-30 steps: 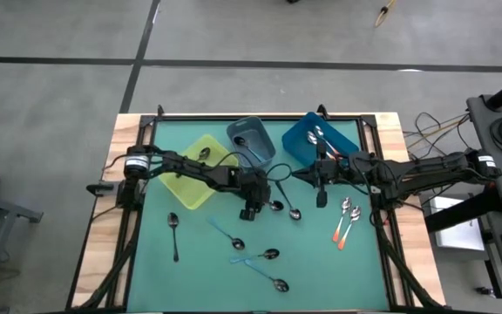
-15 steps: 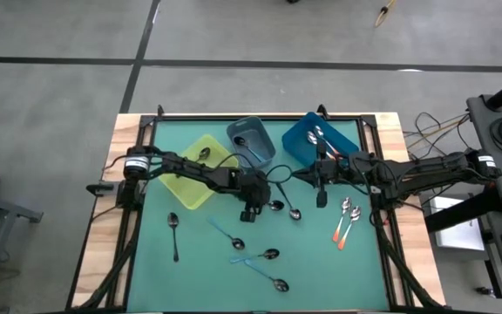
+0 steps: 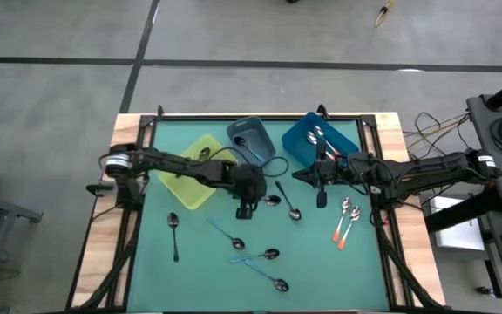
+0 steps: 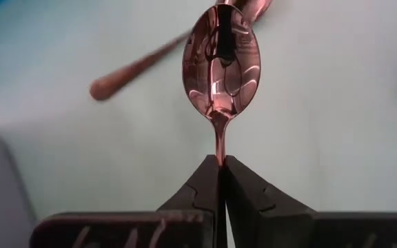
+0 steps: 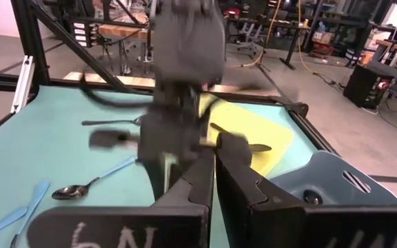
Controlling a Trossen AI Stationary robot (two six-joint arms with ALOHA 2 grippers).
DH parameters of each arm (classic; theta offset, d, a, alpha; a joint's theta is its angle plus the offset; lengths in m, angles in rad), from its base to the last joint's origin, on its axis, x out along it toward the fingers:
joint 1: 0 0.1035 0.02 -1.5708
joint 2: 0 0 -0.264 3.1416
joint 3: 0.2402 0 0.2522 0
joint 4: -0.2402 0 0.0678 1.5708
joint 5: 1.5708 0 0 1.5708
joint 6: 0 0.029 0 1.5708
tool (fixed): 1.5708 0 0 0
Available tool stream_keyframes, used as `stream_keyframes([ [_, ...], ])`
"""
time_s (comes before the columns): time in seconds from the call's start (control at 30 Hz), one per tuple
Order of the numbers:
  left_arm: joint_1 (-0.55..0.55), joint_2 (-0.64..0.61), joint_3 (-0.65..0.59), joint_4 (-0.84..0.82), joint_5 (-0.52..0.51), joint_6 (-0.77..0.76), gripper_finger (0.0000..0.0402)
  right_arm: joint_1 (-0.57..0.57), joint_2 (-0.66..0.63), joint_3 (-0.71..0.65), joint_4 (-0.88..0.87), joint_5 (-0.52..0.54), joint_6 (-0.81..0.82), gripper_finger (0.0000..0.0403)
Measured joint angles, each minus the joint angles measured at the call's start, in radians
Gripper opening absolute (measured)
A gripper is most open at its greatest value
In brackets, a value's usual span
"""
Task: Sort silverware by color (type)
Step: Put the black spoon into the yellow bin
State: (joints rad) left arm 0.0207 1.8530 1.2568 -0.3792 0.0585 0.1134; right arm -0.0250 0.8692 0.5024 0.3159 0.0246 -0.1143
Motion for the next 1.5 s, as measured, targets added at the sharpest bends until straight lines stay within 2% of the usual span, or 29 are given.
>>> stream_keyframes([
  [0.23, -0.005, -0.185, -0.052, -0.099, -0.007, -0.107, 0.0, 0.0, 0.0, 0.0, -0.002, 0.0, 0.001, 0.0009],
  [0.37, -0.004, -0.316, -0.116, -0.173, -0.119, -0.181, 0.0, 0.0, 0.0, 0.0, -0.005, 0.0, 0.008, 0.0009],
  [0.57, 0.028, -0.51, -0.291, -0.209, -0.28, -0.337, 0.0, -0.002, 0.0, 0.0, -0.004, 0.0, 0.009, 0.0009],
  [0.8, 0.166, -0.686, -0.519, -0.21, -0.348, -0.517, 0.0, -0.002, 0.0, 0.0, -0.004, 0.0, 0.017, 0.0009],
  [0.9, 0.237, -0.712, -0.581, -0.195, -0.351, -0.55, 0.0, -0.002, 0.0, 0.0, -0.004, 0.0, 0.017, 0.0009],
  [1.07, 0.304, -0.707, -0.625, -0.149, -0.351, -0.512, 0.0, -0.002, 0.0, 0.0, -0.004, 0.001, 0.017, 0.0009],
  [1.5, 0.318, -0.549, -0.631, -0.073, -0.337, -0.474, 0.0, -0.002, 0.0, 0.0, -0.012, 0.002, 0.01, 0.0009],
])
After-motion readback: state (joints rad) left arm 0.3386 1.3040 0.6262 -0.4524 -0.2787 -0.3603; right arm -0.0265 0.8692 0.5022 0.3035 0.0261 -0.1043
